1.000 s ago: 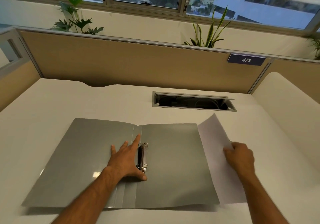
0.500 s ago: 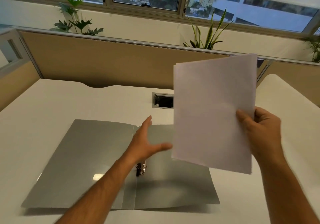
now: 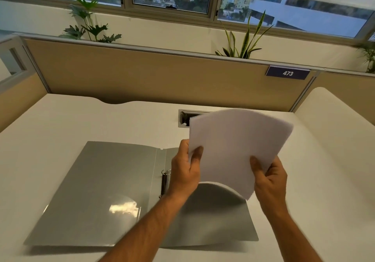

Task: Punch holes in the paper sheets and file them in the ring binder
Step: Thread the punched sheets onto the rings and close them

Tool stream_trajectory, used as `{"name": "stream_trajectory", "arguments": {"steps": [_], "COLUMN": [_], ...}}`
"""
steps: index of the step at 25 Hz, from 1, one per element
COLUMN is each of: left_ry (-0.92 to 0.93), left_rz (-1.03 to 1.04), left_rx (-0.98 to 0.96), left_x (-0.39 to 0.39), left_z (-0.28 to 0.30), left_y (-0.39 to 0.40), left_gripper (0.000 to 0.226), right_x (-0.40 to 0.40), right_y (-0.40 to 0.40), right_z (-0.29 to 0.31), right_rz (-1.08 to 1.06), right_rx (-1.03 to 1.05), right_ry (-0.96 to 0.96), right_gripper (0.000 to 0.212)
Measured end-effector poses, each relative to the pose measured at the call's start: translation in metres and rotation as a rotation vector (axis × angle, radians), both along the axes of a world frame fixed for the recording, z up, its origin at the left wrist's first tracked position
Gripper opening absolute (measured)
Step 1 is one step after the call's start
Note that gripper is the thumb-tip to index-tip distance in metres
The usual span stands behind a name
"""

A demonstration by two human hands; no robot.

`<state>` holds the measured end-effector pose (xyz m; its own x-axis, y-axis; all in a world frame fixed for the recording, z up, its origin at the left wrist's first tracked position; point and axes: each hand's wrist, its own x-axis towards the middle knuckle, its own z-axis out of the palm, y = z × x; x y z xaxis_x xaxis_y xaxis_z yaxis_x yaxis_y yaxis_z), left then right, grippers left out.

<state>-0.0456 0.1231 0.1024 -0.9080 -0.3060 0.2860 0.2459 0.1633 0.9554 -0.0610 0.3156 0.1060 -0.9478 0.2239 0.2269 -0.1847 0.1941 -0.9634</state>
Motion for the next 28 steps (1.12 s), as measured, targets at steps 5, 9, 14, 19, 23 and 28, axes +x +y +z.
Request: {"name": "stream_trajectory", "arguments": {"steps": [5,9,14,19,23,28], "left_ry": [-0.029,-0.098,-0.191,-0.290,-0.447,-0.590], "left_rz": [-0.083,-0.109,-0.114,-0.081,-0.115,-0.108], "left_rx": [-0.022,-0.055,-0.017,0.010,0.123,0.264], "left_x": [0.003,-0.004,-0.009,-0.014,-0.012,-0.002], "left_z": [-0.022,-0.037,-0.043,-0.044,-0.036,-0.046], "left_y": [0.009,0.009,0.010,0.005,-0.005,-0.017], "left_gripper": [0.023,0.026,0.029,0.016,0.018,0.029], "right_x": [0.006,0.003,-0.004,-0.008,-0.021,-0.022], "right_y": [0.002,0.005,0.005,0.012,0.030,0.023], "right_z": [-0.029,-0.037,-0.044,-0.037,-0.021,-0.012], "right_rz": [-0.018,-0.008,-0.024,0.005,0.151,0.303], "right_rx": [-0.057,-0.078,-0.117,-0.091,-0.007,-0.091], "right_ry": [-0.059,-0.086,-0.109,-0.137,-0.252,-0.472], "right_gripper": [0.053,0.044,0.043,0.037,0.024,0.018]}}
